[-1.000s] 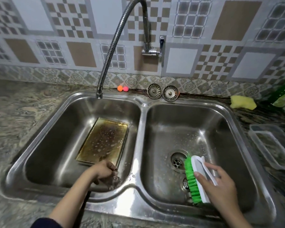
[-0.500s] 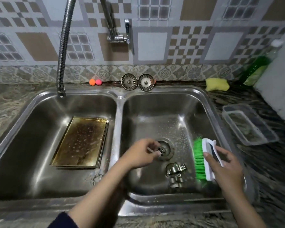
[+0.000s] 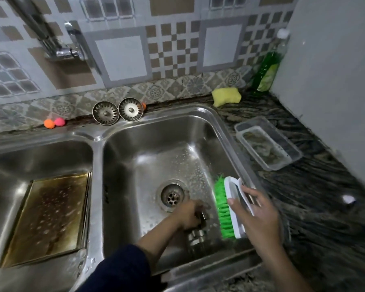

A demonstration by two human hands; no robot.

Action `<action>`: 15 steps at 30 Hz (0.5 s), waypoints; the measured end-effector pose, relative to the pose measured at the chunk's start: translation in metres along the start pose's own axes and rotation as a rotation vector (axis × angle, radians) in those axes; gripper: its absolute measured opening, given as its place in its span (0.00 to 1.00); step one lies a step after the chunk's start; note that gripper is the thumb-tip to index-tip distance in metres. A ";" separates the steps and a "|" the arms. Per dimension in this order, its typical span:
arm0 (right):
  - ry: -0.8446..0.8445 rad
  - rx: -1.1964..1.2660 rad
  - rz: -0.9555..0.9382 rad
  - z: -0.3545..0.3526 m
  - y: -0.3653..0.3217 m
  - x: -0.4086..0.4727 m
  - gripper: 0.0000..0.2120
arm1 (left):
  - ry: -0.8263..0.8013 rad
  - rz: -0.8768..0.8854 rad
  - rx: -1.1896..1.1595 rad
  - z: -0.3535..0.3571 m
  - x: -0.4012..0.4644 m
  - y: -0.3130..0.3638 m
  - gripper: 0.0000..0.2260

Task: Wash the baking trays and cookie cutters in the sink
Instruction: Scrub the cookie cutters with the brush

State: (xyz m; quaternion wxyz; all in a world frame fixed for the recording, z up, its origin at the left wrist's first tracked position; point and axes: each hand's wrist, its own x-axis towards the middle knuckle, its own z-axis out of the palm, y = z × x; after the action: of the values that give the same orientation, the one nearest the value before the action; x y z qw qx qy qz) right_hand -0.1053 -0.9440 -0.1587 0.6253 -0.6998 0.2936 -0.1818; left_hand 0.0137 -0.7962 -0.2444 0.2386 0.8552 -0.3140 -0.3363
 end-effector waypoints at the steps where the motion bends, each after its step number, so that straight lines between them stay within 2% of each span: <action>1: 0.002 0.007 0.001 0.000 -0.001 0.001 0.17 | 0.025 0.001 0.008 0.000 0.003 -0.001 0.22; 6: -0.014 0.042 0.008 0.002 -0.002 0.008 0.18 | 0.032 0.111 0.156 0.000 0.009 -0.001 0.17; 9: -0.023 0.042 0.017 0.003 0.000 0.009 0.18 | 0.013 0.101 0.187 0.004 0.013 -0.008 0.13; 15: -0.008 0.017 0.010 0.001 0.000 0.006 0.18 | 0.082 0.049 0.005 0.011 0.010 -0.007 0.04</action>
State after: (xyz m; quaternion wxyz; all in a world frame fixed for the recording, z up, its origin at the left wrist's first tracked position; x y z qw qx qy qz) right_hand -0.1005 -0.9472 -0.1593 0.6334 -0.6935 0.2932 -0.1783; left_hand 0.0139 -0.8008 -0.2605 0.2573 0.8610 -0.3255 -0.2941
